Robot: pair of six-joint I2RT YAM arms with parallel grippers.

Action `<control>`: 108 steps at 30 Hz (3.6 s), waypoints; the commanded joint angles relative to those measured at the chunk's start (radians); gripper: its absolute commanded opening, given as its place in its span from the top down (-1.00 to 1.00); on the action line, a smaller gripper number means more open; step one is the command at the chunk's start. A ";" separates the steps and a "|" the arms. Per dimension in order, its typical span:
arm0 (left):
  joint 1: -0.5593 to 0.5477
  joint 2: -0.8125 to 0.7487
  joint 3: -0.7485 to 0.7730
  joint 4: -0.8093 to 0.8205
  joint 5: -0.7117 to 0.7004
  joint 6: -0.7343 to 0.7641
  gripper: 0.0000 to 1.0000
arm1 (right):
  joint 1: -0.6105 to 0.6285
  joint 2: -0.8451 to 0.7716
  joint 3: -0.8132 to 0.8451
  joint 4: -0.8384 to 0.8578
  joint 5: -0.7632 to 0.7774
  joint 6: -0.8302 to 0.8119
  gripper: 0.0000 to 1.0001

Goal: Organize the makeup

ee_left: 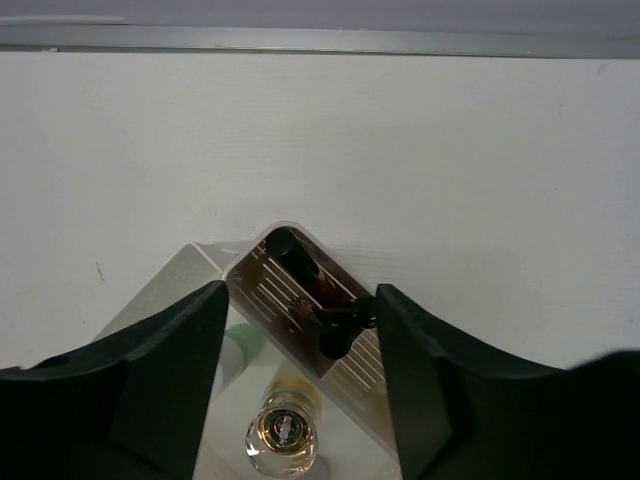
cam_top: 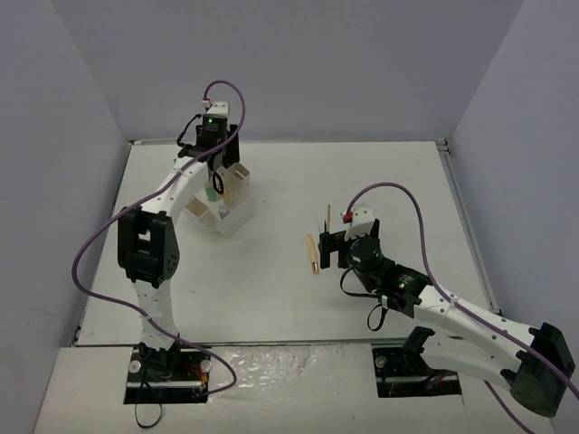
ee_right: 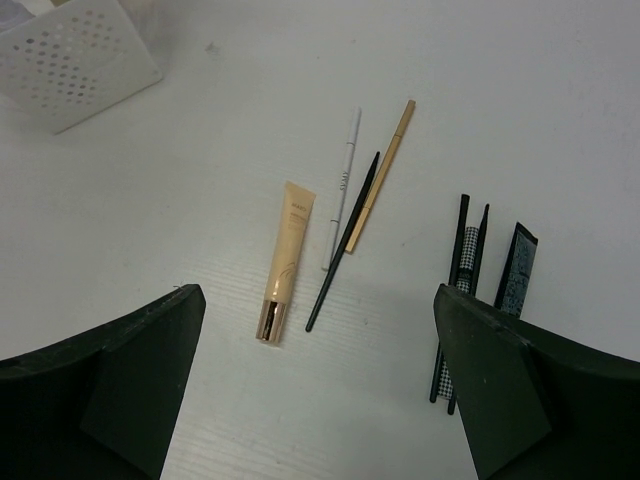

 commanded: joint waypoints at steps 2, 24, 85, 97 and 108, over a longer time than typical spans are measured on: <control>0.007 -0.221 0.036 0.023 -0.028 -0.018 -0.44 | -0.052 0.049 0.044 -0.057 0.047 0.126 -0.85; 0.007 -0.963 -0.526 -0.269 0.079 -0.086 -0.79 | -0.208 0.430 0.139 -0.059 -0.146 0.278 0.04; 0.007 -1.043 -0.582 -0.320 0.390 -0.263 -0.79 | 0.071 0.248 0.199 -0.011 0.031 0.165 1.00; -0.054 -0.910 -0.497 -0.158 0.605 -0.490 -0.79 | 0.183 0.167 0.173 0.376 -0.218 -0.141 1.00; -0.158 -0.856 -0.456 -0.131 0.519 -0.499 -0.68 | 0.192 0.226 0.214 0.464 -0.317 -0.163 1.00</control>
